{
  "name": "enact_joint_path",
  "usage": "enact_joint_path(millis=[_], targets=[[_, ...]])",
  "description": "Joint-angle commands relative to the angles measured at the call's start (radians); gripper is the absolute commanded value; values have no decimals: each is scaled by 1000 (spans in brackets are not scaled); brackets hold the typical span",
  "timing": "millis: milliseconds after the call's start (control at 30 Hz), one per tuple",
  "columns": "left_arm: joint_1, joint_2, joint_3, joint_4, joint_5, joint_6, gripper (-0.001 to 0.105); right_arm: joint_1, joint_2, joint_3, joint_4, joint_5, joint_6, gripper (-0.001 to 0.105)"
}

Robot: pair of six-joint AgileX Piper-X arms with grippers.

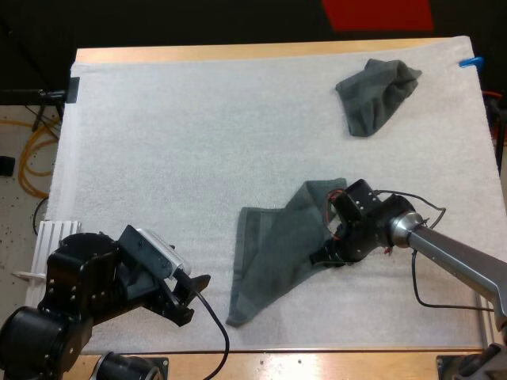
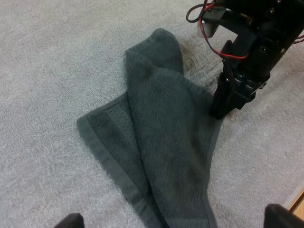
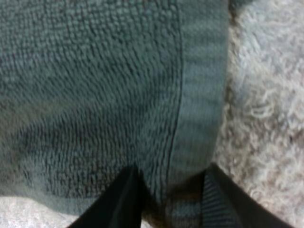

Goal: Pick towel from pile fold and stack

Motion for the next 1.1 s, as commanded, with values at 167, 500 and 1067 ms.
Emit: enact_joint_path(millis=[167, 500, 1067], targets=[[-3, -1, 1, -5, 7, 3, 71, 1, -14, 8, 31, 40, -12, 0], [-118, 22, 1, -5, 78, 61, 71, 1, -248, 31, 247, 172, -29, 0], [-532, 356, 2, -24, -128, 143, 70, 1, -411, 213, 363, 172, 116, 0]])
